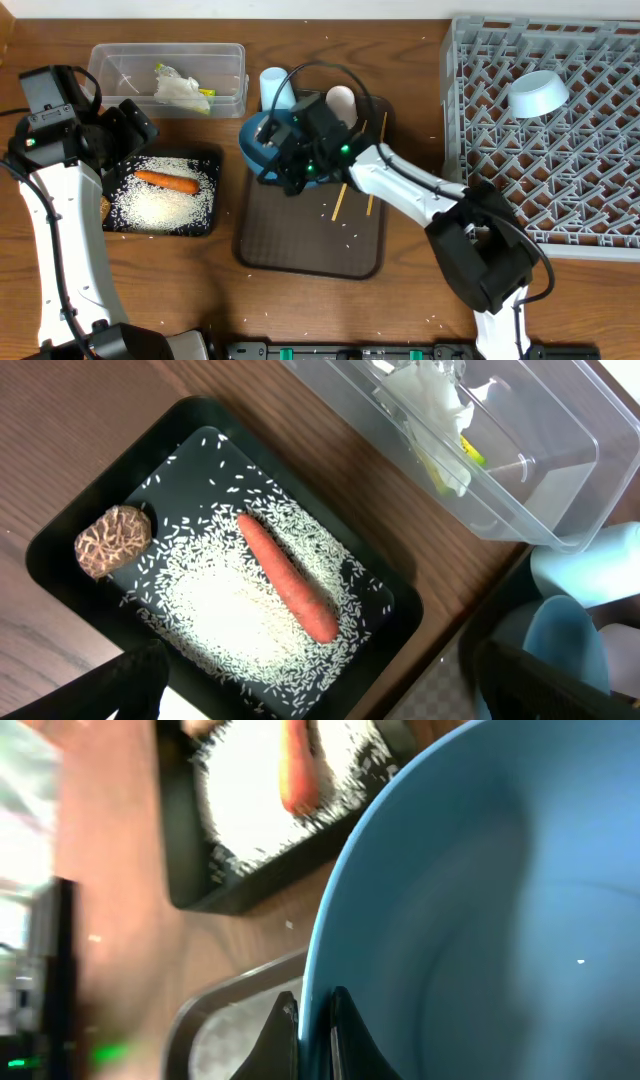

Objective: Sort waste into correct bins and load items into the dishwasher rack
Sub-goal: 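Lift the blue plate and carry it right toward the dish rack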

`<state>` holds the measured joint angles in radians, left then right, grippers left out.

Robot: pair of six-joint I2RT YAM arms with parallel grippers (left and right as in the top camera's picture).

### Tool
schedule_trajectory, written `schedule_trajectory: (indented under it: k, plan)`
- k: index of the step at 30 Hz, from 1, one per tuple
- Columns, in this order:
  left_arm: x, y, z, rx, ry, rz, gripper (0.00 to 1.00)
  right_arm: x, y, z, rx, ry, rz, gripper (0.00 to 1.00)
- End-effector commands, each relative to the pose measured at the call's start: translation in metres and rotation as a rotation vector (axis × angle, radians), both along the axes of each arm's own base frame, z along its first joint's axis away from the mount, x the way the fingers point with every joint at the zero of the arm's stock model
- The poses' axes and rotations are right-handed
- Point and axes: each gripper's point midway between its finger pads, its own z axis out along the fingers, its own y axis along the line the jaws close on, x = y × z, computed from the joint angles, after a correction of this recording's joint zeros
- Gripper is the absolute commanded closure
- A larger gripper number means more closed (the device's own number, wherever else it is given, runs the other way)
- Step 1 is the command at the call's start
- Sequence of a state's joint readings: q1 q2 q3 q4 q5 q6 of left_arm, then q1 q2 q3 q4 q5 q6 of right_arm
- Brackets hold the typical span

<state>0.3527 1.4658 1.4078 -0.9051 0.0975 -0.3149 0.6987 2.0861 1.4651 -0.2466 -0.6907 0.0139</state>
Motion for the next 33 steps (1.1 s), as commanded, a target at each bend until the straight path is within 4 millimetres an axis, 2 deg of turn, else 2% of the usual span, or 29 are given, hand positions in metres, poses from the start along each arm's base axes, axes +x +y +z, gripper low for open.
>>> schedule_trajectory:
  k: [1, 4, 9, 15, 20, 27, 33]
  plan:
    - [0.001, 0.003, 0.008, 0.009, -0.020, 0.011, 0.02, -0.018, 0.000, 0.013, 0.118, 0.210, 0.059, 0.99]
    - [0.001, 0.003, 0.008, 0.009, -0.020, 0.011, 0.02, -0.015, 0.000, 0.036, 0.221, 0.255, 0.090, 0.99]
    - [0.001, 0.003, 0.008, 0.009, -0.020, 0.011, 0.02, 0.004, -0.006, 0.058, 0.280, 0.239, 0.050, 0.99]
    - [0.001, 0.003, 0.008, 0.009, -0.020, 0.011, 0.02, 0.021, -0.023, 0.089, 0.323, 0.175, 0.015, 0.99]
    - [0.001, 0.003, 0.008, 0.009, -0.020, 0.011, 0.02, 0.031, -0.042, 0.129, 0.367, 0.098, -0.013, 0.99]
    - [0.001, 0.003, 0.008, 0.009, -0.020, 0.011, 0.02, 0.041, -0.075, 0.184, 0.422, 0.004, -0.066, 0.99]
    - [0.001, 0.003, 0.008, 0.009, -0.020, 0.011, 0.02, 0.053, -0.122, 0.223, 0.445, -0.060, -0.161, 0.99]
